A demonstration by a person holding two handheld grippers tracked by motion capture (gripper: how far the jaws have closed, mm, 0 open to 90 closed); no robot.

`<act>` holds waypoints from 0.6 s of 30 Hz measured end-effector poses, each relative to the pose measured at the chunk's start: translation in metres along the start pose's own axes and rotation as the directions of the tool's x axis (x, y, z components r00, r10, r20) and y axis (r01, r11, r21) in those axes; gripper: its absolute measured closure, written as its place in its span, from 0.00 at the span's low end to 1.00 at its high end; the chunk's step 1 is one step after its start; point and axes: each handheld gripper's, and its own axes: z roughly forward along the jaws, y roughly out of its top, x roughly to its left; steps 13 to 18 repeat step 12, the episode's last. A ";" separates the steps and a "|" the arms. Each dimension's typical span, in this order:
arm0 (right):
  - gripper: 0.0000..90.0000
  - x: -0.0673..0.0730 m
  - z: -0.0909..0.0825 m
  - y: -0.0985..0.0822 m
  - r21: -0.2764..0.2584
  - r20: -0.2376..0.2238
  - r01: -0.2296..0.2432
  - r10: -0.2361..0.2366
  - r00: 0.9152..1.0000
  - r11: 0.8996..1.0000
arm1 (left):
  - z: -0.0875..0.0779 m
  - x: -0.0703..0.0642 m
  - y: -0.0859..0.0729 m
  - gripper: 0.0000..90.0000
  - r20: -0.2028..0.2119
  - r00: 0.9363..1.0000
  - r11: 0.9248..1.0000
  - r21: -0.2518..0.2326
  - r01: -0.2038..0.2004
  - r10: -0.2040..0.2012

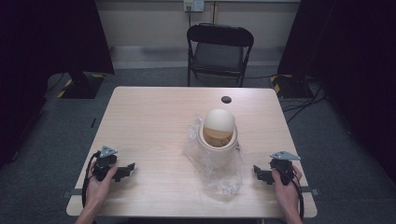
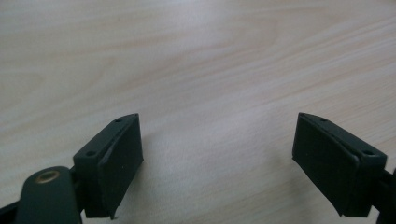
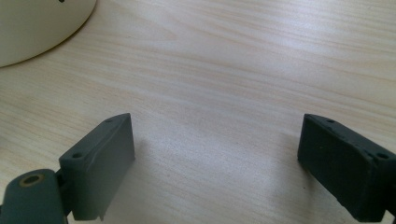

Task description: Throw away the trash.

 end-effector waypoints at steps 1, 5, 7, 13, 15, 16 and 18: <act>0.11 0.000 0.000 0.000 0.000 0.000 0.000 0.000 1.000 1.000 | 0.000 0.000 0.000 0.17 -0.009 1.000 1.000 0.001 -0.008 0.008; 0.11 0.000 0.000 0.000 0.000 0.000 0.000 0.000 1.000 1.000 | 0.003 -0.004 -0.004 0.17 -0.039 0.999 0.999 -0.027 -0.033 0.032; 0.11 0.000 0.000 0.000 0.000 0.000 0.000 0.000 1.000 1.000 | 0.003 -0.004 -0.004 0.15 -0.038 0.999 0.999 -0.029 -0.031 0.030; 0.11 0.000 0.000 0.000 -0.001 0.002 -0.001 0.001 1.000 1.000 | 0.004 -0.004 -0.004 0.12 -0.045 0.999 0.999 -0.028 -0.016 0.015; 0.11 0.000 0.000 0.000 -0.001 0.002 -0.001 0.001 1.000 1.000 | 0.004 -0.004 -0.004 0.12 -0.045 0.999 0.999 -0.028 -0.016 0.015; 0.11 0.000 0.000 0.000 -0.001 0.002 -0.001 0.001 1.000 1.000 | 0.004 -0.004 -0.004 0.12 -0.045 0.999 0.999 -0.028 -0.016 0.015; 0.11 0.000 0.000 0.000 -0.001 0.002 -0.001 0.001 1.000 1.000 | 0.004 -0.004 -0.004 0.12 -0.045 0.999 0.999 -0.028 -0.016 0.015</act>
